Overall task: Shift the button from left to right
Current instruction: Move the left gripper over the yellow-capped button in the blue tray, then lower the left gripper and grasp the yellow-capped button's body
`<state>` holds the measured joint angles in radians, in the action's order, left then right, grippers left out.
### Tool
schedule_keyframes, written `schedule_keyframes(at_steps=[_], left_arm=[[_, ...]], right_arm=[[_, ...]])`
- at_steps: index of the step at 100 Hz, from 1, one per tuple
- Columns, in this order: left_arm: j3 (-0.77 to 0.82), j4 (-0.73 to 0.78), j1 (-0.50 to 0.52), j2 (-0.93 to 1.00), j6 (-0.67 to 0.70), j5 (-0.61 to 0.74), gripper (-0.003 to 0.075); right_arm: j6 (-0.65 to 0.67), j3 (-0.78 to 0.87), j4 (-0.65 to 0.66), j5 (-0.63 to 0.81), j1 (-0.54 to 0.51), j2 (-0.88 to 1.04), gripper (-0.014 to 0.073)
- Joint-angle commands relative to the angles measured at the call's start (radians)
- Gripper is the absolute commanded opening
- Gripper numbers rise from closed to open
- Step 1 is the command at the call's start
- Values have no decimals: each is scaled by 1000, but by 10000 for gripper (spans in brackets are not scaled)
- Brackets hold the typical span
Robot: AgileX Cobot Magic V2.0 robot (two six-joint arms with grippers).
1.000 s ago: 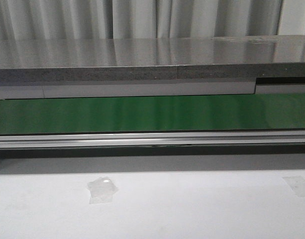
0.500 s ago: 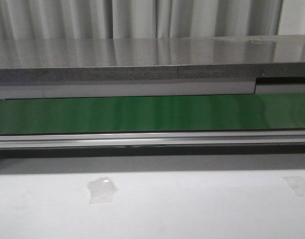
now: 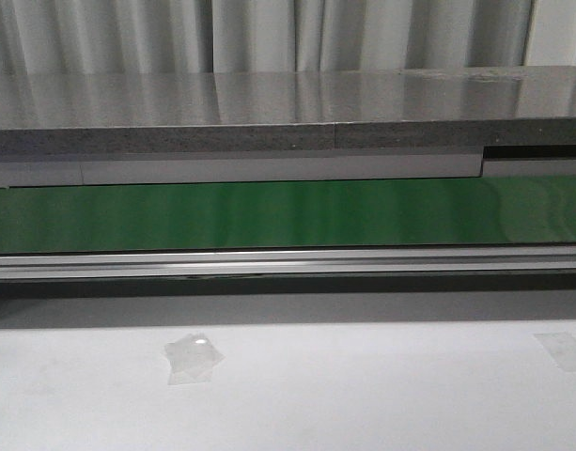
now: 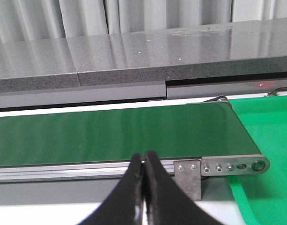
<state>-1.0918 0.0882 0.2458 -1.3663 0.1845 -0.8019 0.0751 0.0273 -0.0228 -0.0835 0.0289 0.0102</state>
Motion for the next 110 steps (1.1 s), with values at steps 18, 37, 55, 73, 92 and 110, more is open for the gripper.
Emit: schedule_keyframes(at_steps=[18,37,55,73,92,110], left_arm=[[-153,1,3,-182,-3,72,533],[-247,-3,3,-305,-3,54,533],[-273,-8,3,-381,-3,54,533],[-273,-6,3,-434,-3,57,533],[-273,-6,3,-471,-3,72,533],[-273,-8,3,-489,-2,80,533]], right_arm=[[2,-15,9,84,2,14,-67],[2,-15,9,84,2,14,-67],[2,-15,9,84,2,14,-67],[2,-15,9,84,2,14,-67],[2,-15,9,84,2,14,-67],[2,-15,9,84,2,14,-67]])
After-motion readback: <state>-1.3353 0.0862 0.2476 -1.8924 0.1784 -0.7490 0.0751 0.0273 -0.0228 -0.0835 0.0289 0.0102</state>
